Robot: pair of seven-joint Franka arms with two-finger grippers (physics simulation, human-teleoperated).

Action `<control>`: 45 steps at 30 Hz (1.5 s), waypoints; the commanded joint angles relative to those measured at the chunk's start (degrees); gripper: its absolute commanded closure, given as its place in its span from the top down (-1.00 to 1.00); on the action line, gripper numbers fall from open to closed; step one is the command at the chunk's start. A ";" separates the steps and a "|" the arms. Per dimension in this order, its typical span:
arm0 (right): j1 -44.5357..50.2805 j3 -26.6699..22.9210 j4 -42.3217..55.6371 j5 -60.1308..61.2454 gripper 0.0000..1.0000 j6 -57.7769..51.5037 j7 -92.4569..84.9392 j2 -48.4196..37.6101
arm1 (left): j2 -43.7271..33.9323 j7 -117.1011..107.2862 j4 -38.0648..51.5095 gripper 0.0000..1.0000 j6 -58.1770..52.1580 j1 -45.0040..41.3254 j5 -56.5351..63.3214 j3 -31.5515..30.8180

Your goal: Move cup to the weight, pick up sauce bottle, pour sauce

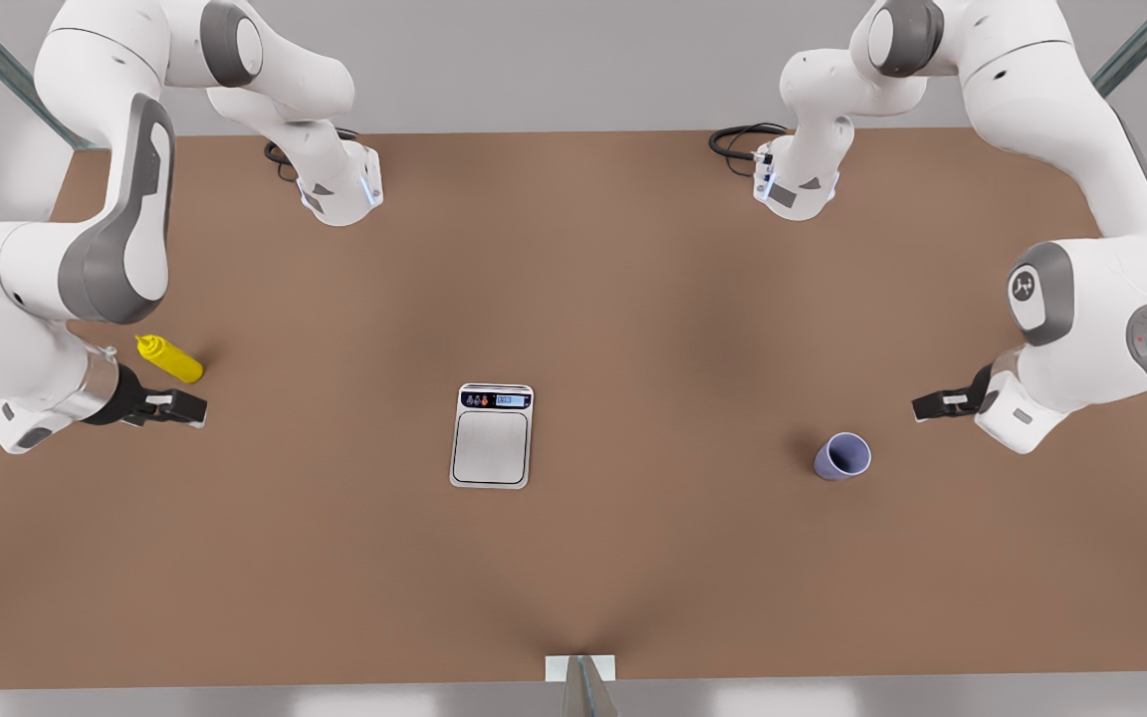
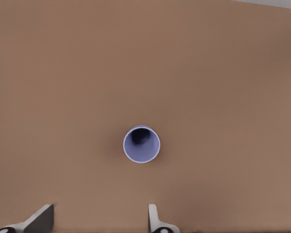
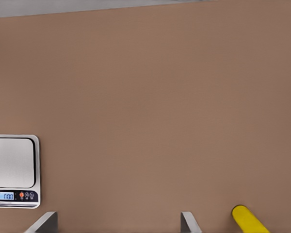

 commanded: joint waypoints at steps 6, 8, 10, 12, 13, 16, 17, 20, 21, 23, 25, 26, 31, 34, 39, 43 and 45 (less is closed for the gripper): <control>0.62 0.09 0.30 -1.24 1.00 -0.53 0.53 -0.32 | -0.27 0.18 -6.23 1.00 3.93 -0.01 0.05 0.00; 0.62 0.00 0.39 -1.24 1.00 -0.53 0.62 -0.32 | 1.05 0.27 -7.21 1.00 5.69 -0.01 -0.04 -0.09; 0.70 0.00 0.39 -1.33 1.00 -0.53 0.44 -0.32 | 2.37 0.27 -10.45 1.00 10.79 -0.01 -0.04 -0.09; 0.79 0.00 0.39 -1.33 1.00 -0.70 0.44 -0.41 | 2.72 0.27 -15.37 1.00 15.62 -0.01 -0.04 0.00; 0.70 0.00 0.47 -1.33 1.00 -0.70 0.44 -0.49 | 2.37 0.27 -18.63 1.00 19.05 -0.01 -0.04 -0.09; 0.62 0.00 0.47 -1.33 1.00 -0.70 0.35 -0.58 | 2.81 0.27 -23.46 1.00 26.43 -0.01 -0.12 -0.09; 0.70 0.00 0.39 -1.33 1.00 -0.70 0.35 -0.49 | 3.25 0.26 -24.52 1.00 28.55 -0.01 -0.21 -0.26; 0.35 0.00 0.39 -1.33 1.00 -0.79 -2.98 -0.58 | 4.22 0.27 -24.43 1.00 32.06 -0.01 -2.67 -0.44; 0.09 -0.09 0.30 -1.33 1.00 -0.62 -5.01 -0.41 | 4.57 0.27 -24.43 1.00 33.03 -0.10 -3.11 -0.44; -0.61 -0.09 0.12 -0.71 1.00 -2.81 -5.53 -0.76 | 5.80 0.27 -24.43 1.00 35.31 -0.19 -3.11 -0.53; -3.16 -0.26 -3.47 -0.80 1.00 -2.11 -19.74 -2.69 | 6.67 0.27 -24.34 1.00 36.89 -0.19 -3.11 -0.53; -4.83 -0.26 -6.89 -0.80 1.00 1.47 -30.45 -4.09 | 7.03 0.27 -24.34 1.00 37.07 -0.19 -3.11 -0.53; -16.16 -0.26 -28.70 3.86 1.00 13.09 -62.13 -14.47 | 9.75 0.27 -24.61 0.46 38.57 -0.98 -3.20 -0.53; -27.75 -0.26 -35.55 10.70 1.00 14.76 -80.39 -14.29 | 11.25 0.27 -24.96 0.40 40.15 -0.98 -3.11 -0.53; -41.48 -0.26 -37.76 18.80 1.00 15.56 -107.21 -7.26 | 11.69 0.27 -24.96 -0.19 40.24 -0.98 -3.11 -0.44; -50.53 -0.26 -37.85 24.95 1.00 14.41 -131.65 0.29 | 12.83 0.27 -24.96 -0.20 41.55 -0.98 -3.11 -0.53; -52.91 -0.26 -37.85 26.27 1.00 14.32 -137.46 3.46 | 13.00 0.18 -24.96 -0.25 41.91 -0.98 -3.20 -0.53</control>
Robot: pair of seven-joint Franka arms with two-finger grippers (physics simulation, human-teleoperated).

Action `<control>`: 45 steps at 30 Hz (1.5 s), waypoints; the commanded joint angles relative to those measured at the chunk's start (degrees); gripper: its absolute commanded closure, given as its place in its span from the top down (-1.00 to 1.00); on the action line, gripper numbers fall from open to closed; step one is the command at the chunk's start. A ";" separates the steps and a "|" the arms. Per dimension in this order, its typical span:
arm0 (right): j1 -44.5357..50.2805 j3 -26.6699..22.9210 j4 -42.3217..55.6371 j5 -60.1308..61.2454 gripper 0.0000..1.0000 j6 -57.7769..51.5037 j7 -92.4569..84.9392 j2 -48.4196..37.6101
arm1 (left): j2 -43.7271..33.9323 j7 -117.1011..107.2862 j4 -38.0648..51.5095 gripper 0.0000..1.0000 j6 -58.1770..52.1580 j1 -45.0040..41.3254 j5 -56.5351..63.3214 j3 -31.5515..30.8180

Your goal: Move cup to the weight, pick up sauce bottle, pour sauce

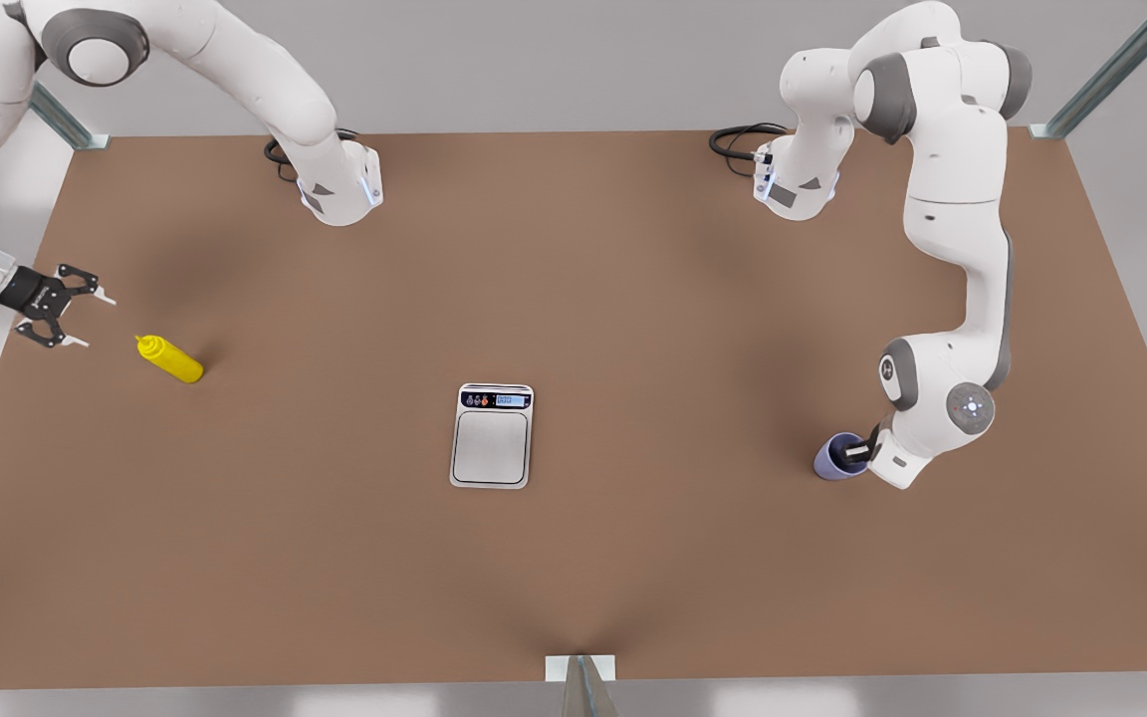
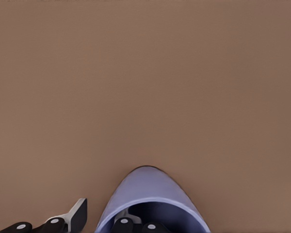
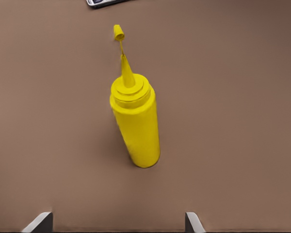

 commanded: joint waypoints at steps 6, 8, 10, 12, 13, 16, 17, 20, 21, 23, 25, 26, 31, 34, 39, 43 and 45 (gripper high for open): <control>-4.32 0.00 0.46 5.04 1.00 -2.47 -5.49 8.88 | 0.26 0.00 0.00 -0.57 0.00 -0.32 -0.01 0.00; -4.14 0.09 1.07 5.65 1.00 -2.47 -5.58 10.11 | 0.35 0.00 0.00 -0.57 0.00 -0.40 -0.01 0.00; -3.79 0.26 1.25 6.62 1.00 -2.47 -5.76 10.73 | 0.26 0.00 0.00 -0.57 0.00 -0.58 -0.01 0.00; -3.70 0.26 1.86 7.59 1.00 -2.38 -5.84 11.25 | 0.26 0.00 0.00 -0.57 0.00 -0.58 -0.01 0.00; -3.70 0.35 2.39 7.85 1.00 -2.38 -5.84 11.78 | 0.26 0.00 0.09 -0.57 0.09 -0.58 -0.01 0.00; -3.53 0.53 2.48 12.77 1.00 -2.29 -8.13 12.48 | 0.09 0.00 0.09 -0.57 0.00 -0.58 -0.01 0.00; -3.53 0.97 2.48 12.86 1.00 -2.29 -8.13 13.01 | 0.00 -0.09 0.18 -0.57 0.00 -0.58 -0.01 0.00; -3.35 1.41 2.30 12.77 1.00 -2.38 -8.13 13.89 | -0.44 -0.17 0.26 -0.57 0.00 -0.58 -0.18 -0.09; -3.35 2.02 2.30 12.86 1.00 -2.38 -8.22 14.15 | -0.35 -0.09 0.44 -0.57 0.00 -0.58 -1.94 -0.26; -3.35 2.20 2.30 12.86 1.00 -2.38 -8.13 14.24 | -0.44 -0.17 0.62 -0.57 0.00 -0.67 -3.08 -1.14; -3.26 2.99 2.48 13.91 1.00 -2.20 -8.13 14.59 | -0.53 -0.70 1.14 -0.57 0.00 -1.02 -4.67 -2.46; -3.26 3.08 2.39 14.00 1.00 -2.20 -8.13 14.95 | -0.53 -0.96 1.14 -0.57 0.00 -1.02 -4.67 -3.07; -2.03 3.60 2.13 14.70 1.00 -2.20 -8.13 15.38 | -0.88 -2.19 2.02 -0.57 0.09 -3.74 -6.86 -4.57; -2.03 3.96 2.04 14.79 1.00 -2.29 -8.31 15.74 | -0.88 -6.85 3.16 -0.57 0.09 -7.34 -7.48 -4.57; -2.03 5.27 1.51 14.79 1.00 -2.47 -8.31 16.35 | -0.26 -15.38 4.66 -0.57 0.09 -13.76 -7.39 -4.48; -1.95 5.98 1.51 14.79 1.00 -3.00 -8.31 16.53 | 0.53 -21.26 6.33 -0.57 0.00 -17.89 -7.39 -4.48; -1.95 6.33 1.51 14.79 1.00 -3.17 -8.31 16.44 | 1.93 -26.27 9.14 -0.57 -0.26 -20.44 -7.22 -4.48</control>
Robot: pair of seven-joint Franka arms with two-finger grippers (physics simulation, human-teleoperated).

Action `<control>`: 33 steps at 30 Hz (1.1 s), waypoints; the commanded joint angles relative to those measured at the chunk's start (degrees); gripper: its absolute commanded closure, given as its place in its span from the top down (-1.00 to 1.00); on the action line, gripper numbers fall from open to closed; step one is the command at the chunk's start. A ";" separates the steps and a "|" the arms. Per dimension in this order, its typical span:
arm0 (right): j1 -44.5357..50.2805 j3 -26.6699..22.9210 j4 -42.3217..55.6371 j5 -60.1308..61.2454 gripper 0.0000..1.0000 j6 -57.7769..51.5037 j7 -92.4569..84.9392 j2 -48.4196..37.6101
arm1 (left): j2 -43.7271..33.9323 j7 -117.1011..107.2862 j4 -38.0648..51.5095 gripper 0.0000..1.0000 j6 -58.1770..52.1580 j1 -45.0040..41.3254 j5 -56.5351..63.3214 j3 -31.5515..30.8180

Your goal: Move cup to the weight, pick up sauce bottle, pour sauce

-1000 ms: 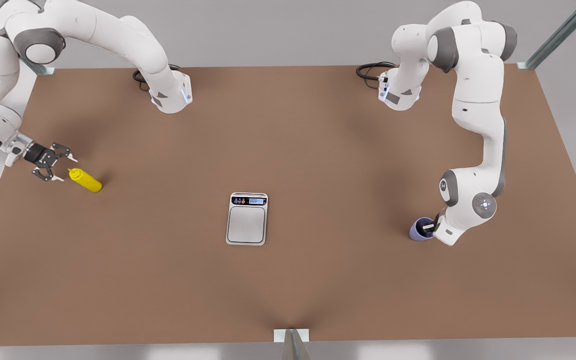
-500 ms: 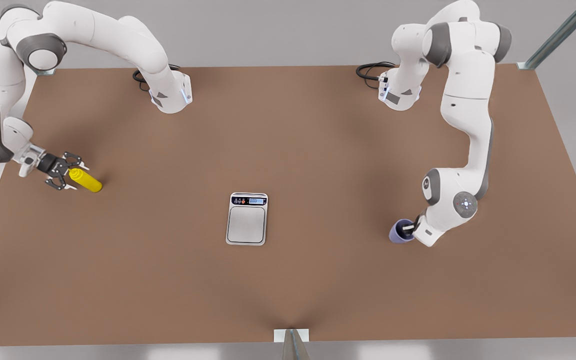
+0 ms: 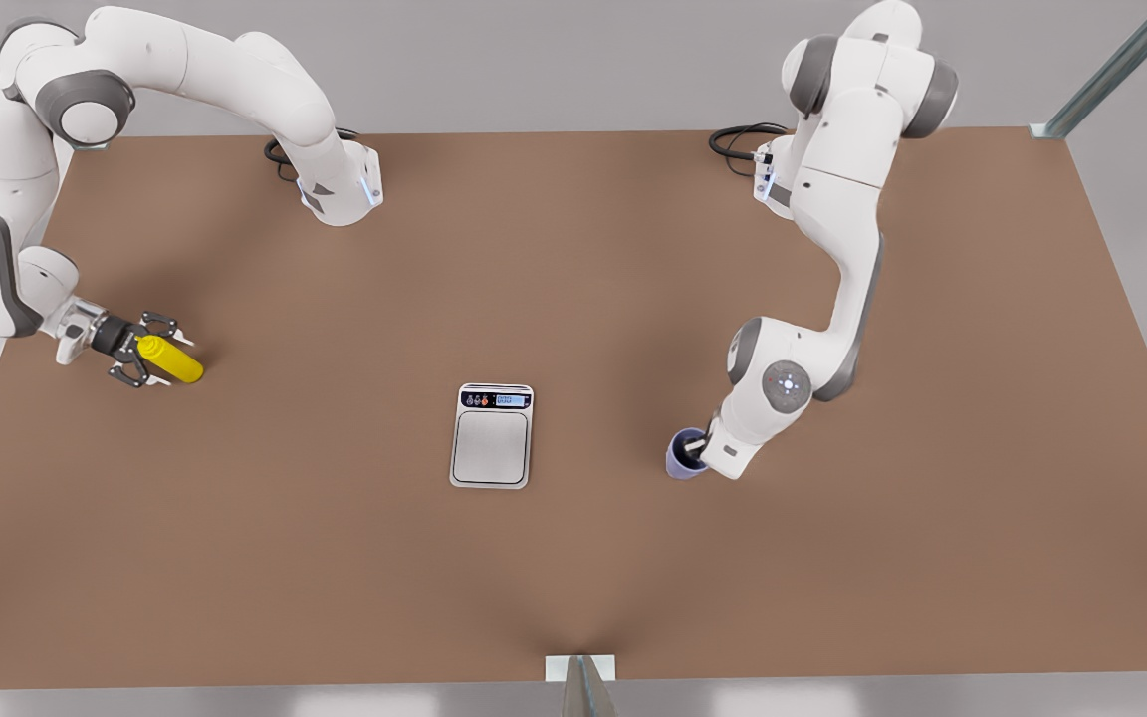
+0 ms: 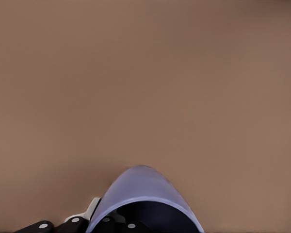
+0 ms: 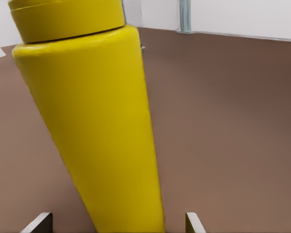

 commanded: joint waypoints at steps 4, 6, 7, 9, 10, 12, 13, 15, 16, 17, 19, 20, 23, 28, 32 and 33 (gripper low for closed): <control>-0.10 0.47 0.00 0.00 1.00 -0.63 0.09 -0.09 | 0.90 -5.19 3.04 -0.57 -0.42 -2.62 -2.94 -0.01; -0.10 0.82 -0.09 0.00 1.00 -1.16 0.09 -0.18 | 0.99 -8.53 4.26 -0.57 -0.51 -4.46 -2.68 -0.01; -0.10 0.91 -0.35 0.00 1.00 -1.25 0.09 -0.18 | 1.08 -10.20 4.70 -0.57 -0.51 -5.52 -2.68 -0.01; -0.10 0.91 -0.35 0.00 1.00 -1.34 0.09 -0.18 | 3.63 -14.77 9.45 -0.57 -2.79 -7.63 -2.50 -0.01; -0.10 0.91 -0.35 0.00 1.00 -1.34 0.09 -0.18 | 3.80 -16.88 10.42 -0.57 -2.88 -8.15 -2.41 -0.01; -0.10 0.91 -0.35 0.00 0.79 -1.34 0.09 -0.18 | 3.89 -19.52 11.21 -0.57 -2.88 -10.53 -2.41 -0.01; -0.10 0.91 -0.35 0.00 0.73 -1.34 0.18 -0.18 | 4.33 -20.75 11.82 -0.57 -2.88 -11.49 -2.33 -0.01; -0.10 1.08 -0.35 0.00 0.58 -1.34 0.18 -0.18 | 7.49 -24.79 17.10 -0.57 -5.26 -13.16 -1.54 0.08; -0.01 1.17 -0.35 0.00 0.49 -1.34 0.26 -0.18 | 8.46 -27.34 18.15 -0.57 -5.26 -13.87 0.05 0.08; -0.01 1.35 -0.35 0.00 0.49 -1.25 0.35 -0.18 | 9.69 -28.48 20.78 -0.57 -6.31 -14.40 0.05 0.08; -0.01 1.44 -0.26 0.00 0.41 -1.33 0.44 -0.18 | 12.24 -29.98 24.65 -0.57 -6.49 -15.18 -0.04 0.08; -0.01 1.44 -0.26 0.00 0.31 -1.25 0.44 -0.18 | 13.47 -30.94 26.85 -0.57 -6.58 -15.54 0.05 0.08; 0.25 1.44 -0.26 0.09 0.19 -1.25 0.53 -0.18 | 17.16 -36.03 31.25 -0.57 -7.37 -18.17 2.68 0.17; 0.34 1.44 -0.18 0.26 0.08 -1.25 0.62 -0.18 | 22.88 -42.98 38.63 -0.57 -6.58 -21.60 3.56 0.17; 0.25 1.52 -0.18 0.70 0.03 -1.34 0.62 -0.18 | 24.46 -45.09 40.74 -0.57 -6.58 -23.54 3.74 0.25; 0.34 1.52 0.00 0.70 0.03 -1.68 0.70 -0.44 | 24.90 -46.06 40.83 -0.57 -6.49 -24.50 4.09 0.25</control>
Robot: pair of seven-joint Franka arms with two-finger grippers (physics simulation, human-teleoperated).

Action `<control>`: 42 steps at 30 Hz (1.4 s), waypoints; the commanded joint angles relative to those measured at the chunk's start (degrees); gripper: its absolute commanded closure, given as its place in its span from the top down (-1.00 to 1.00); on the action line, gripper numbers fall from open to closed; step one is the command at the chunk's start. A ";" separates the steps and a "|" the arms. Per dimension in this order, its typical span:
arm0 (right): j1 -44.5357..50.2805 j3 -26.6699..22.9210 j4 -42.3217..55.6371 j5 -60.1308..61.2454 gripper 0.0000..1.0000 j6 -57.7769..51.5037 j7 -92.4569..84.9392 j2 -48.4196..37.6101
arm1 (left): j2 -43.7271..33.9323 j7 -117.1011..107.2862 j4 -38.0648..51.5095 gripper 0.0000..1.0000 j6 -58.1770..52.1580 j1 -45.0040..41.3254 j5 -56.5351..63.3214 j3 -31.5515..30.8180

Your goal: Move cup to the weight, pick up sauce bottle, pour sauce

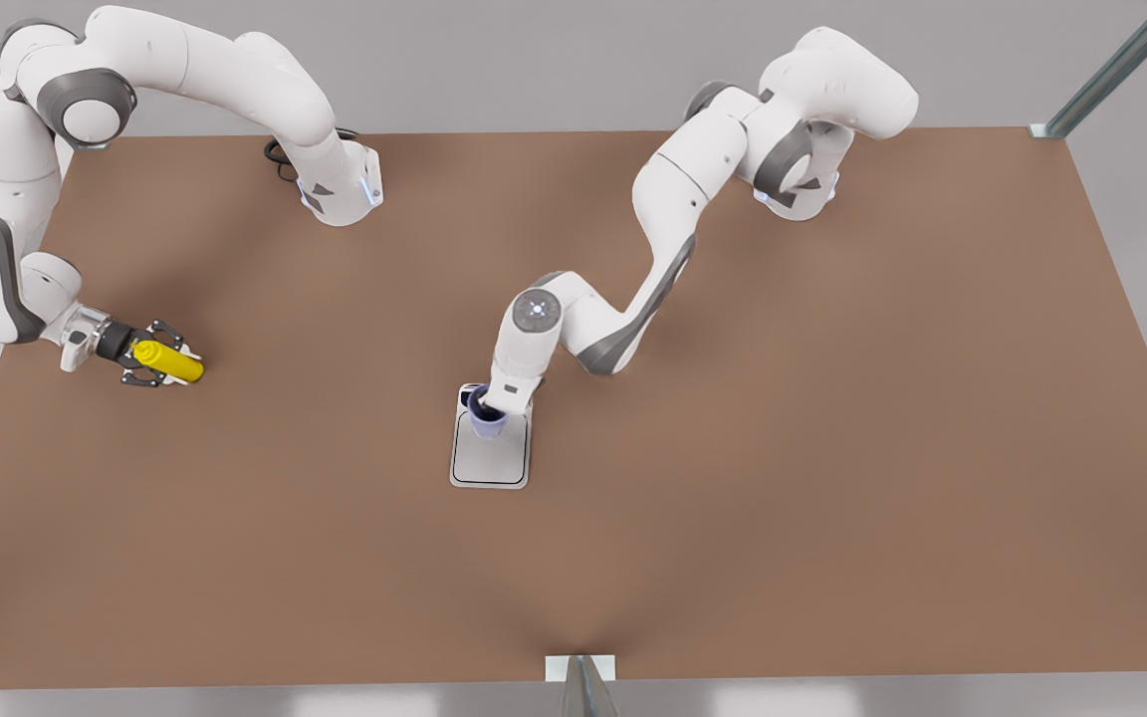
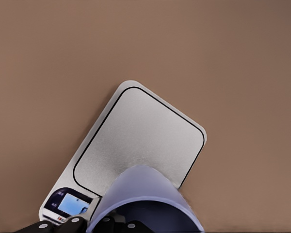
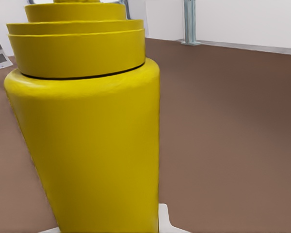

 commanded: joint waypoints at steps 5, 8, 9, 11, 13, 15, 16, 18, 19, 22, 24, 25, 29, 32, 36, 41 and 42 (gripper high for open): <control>8.20 0.13 3.31 -0.24 0.08 -1.30 14.49 -10.00 | 0.36 -0.64 0.03 -0.39 1.21 -0.35 -0.07 0.00; 14.44 -0.22 4.45 -1.29 0.08 1.78 22.40 -13.96 | 0.36 -0.64 1.08 -0.13 1.21 -0.35 -0.07 0.00; 17.07 -0.22 5.50 -3.92 0.08 2.66 26.18 -15.19 | 0.45 -0.64 1.09 -0.05 1.21 -0.35 0.02 0.00; 21.56 -0.13 7.97 -6.13 0.08 4.68 32.07 -15.81 | 0.45 -0.64 1.17 0.02 1.21 -0.35 0.02 0.00; 25.77 -0.22 7.70 -7.00 0.08 8.28 34.27 -16.68 | 0.36 -0.64 1.17 0.07 1.21 -0.35 0.02 0.00; 29.73 0.04 7.53 -12.18 0.08 11.53 42.52 -19.23 | 0.36 -0.64 1.17 0.25 1.12 -0.26 0.02 0.08; 31.49 0.22 7.53 -15.00 0.08 12.85 46.84 -20.20 | -0.08 -0.64 1.17 0.32 0.86 -0.26 -0.07 0.09; 34.03 0.66 7.35 -20.27 0.08 15.22 53.25 -21.69 | -0.78 -1.34 1.26 0.33 0.51 -0.26 -0.07 0.09; 35.96 1.36 6.22 -21.59 0.08 17.59 56.15 -23.10 | -1.22 -1.52 1.26 0.33 -0.02 -0.26 -0.07 0.09; 43.18 3.30 2.61 -33.28 0.08 25.07 71.18 -27.41 | -2.02 -1.52 1.35 0.33 -0.55 -0.18 -0.16 0.09; 47.66 3.30 2.08 -40.83 0.08 27.18 78.12 -28.28 | -2.10 -1.52 2.93 0.33 -3.09 -0.09 -0.16 0.17; 49.86 3.30 0.76 -44.97 0.08 27.97 82.08 -29.43 | -3.16 -1.43 2.93 0.33 -3.62 0.00 -0.25 0.00; 53.90 3.30 -4.60 -53.58 0.08 33.15 89.38 -32.15 | -7.02 2.60 2.23 0.31 -10.21 2.54 -0.68 0.35; 56.71 3.30 -6.36 -59.74 0.08 34.74 92.45 -33.03 | -14.31 18.59 -8.22 0.31 -10.74 13.88 -1.39 1.05; 64.62 3.30 -5.66 -76.08 0.08 31.23 106.59 -32.59 | -24.69 49.26 -17.20 0.39 -22.60 34.89 -1.48 1.67; 74.72 3.30 -5.22 -86.98 0.08 18.58 134.10 -32.51 | -48.33 71.70 -34.16 1.00 -38.69 36.65 -1.57 14.94; 77.62 3.30 -5.22 -89.87 0.08 15.85 138.32 -31.89 | -52.36 71.17 -36.70 1.00 -39.39 41.02 -0.17 9.96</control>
